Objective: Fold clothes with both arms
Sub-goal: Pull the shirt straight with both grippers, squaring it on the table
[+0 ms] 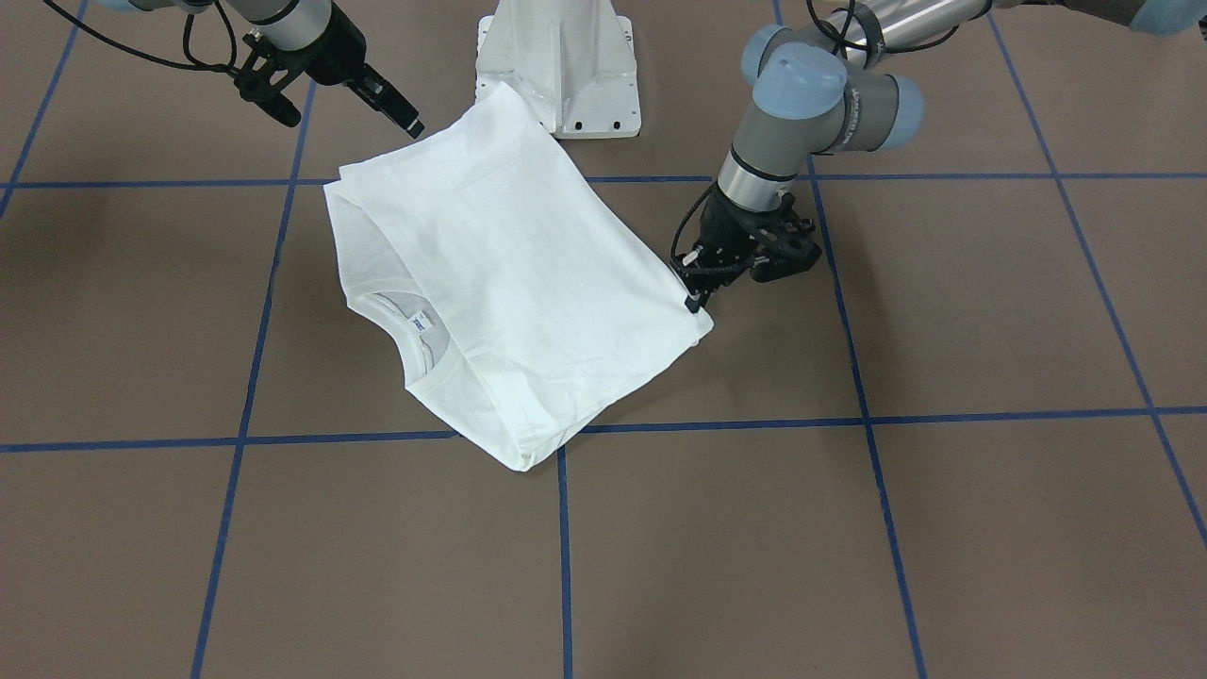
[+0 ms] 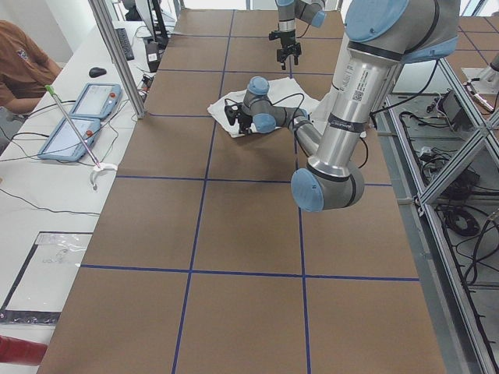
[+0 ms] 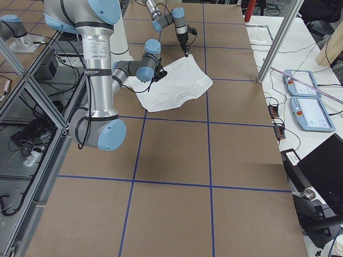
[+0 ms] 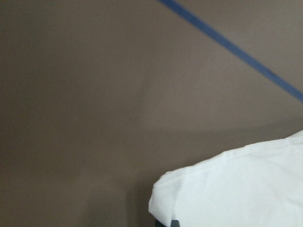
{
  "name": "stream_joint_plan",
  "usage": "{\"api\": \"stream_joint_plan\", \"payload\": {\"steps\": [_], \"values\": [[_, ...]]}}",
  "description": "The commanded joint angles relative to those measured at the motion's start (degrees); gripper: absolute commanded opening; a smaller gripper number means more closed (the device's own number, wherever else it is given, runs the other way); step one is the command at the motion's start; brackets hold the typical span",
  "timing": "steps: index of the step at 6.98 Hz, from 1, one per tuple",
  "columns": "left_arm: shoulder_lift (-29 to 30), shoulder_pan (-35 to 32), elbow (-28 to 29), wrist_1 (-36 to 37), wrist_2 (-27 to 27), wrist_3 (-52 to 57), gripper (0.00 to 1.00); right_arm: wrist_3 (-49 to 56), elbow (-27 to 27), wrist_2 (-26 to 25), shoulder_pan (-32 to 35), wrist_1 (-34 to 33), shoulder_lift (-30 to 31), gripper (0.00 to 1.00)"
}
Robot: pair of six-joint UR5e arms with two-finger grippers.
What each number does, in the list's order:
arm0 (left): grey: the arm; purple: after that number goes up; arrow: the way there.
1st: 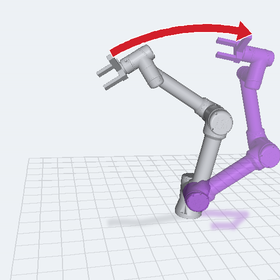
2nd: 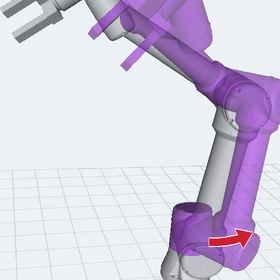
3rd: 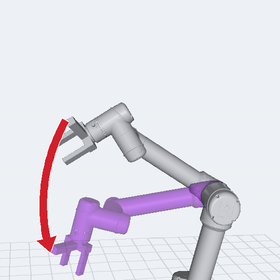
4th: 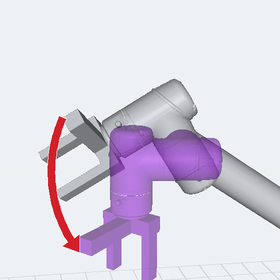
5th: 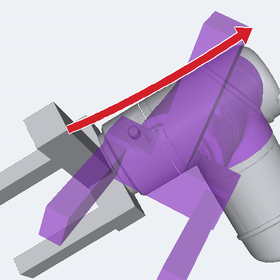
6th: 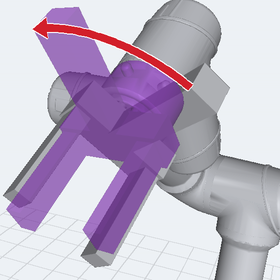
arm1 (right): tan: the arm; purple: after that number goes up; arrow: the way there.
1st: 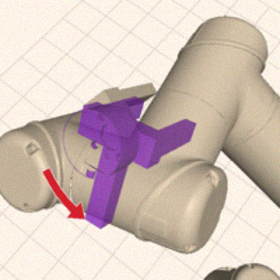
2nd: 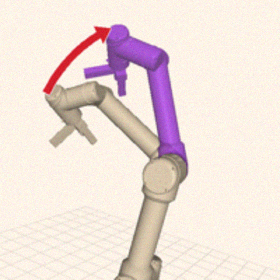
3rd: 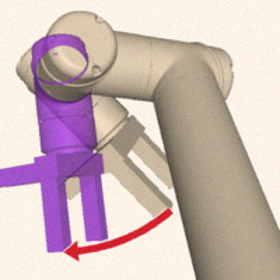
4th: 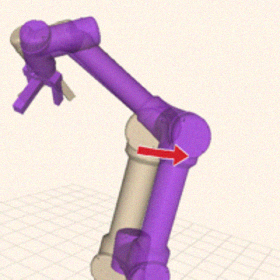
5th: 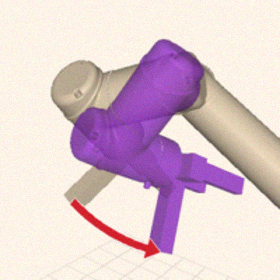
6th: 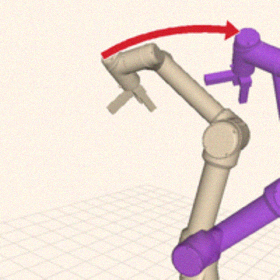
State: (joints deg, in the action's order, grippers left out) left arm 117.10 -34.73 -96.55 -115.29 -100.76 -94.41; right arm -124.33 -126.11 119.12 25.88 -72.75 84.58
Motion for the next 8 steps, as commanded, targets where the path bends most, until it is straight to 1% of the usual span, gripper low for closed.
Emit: {"api": "stream_joint_plan", "payload": {"steps": [1, 2, 3, 4, 5, 6, 7, 8], "values": [[10.73, -6.99, 15.6, -4.38, 0.03, 2.13, 0.0, 4.42, 4.71, -1.86, 5.73, -0.02, -5.1, 1.0], [14.43, -9.19, 24.04, -10.59, -0.05, 2.13, 0.0, 4.7, 5.17, -2.3, 6.89, -0.02, -5.13, 1.0], [19.26, -10.0, 33.61, -16.4, 0.03, 2.13, 0.0, 6.62, 5.87, -3.18, 6.12, 0.07, -5.3, 1.0], [20.78, -10.18, 36.75, -18.28, 0.03, 2.21, 0.0, 6.64, 6.14, -7.19, 3.24, -0.11, -6.0, 1.0], [20.8, -10.36, 36.61, -18.39, -0.05, 3.26, 0.45, 6.47, 7.36, -14.19, -1.14, -0.2, -6.35, 1.0], [20.28, -10.79, 34.08, -17.52, -1.27, 3.7, 0.47, 5.86, 9.98, -19.4, -4.23, -0.81, -7.92, 1.0], [18.18, -11.41, 29.71, -16.99, -4.5, 3.45, 0.47, 3.76, 10.35, -24.32, -7.83, -3.86, -9.33, 1.0], [15.03, -12.28, 24.62, -15.07, -5.93, 3.53, 0.47, -2.96, 10.88, -28.72, -11.43, -6.24, -10.48, 1.0]]}}
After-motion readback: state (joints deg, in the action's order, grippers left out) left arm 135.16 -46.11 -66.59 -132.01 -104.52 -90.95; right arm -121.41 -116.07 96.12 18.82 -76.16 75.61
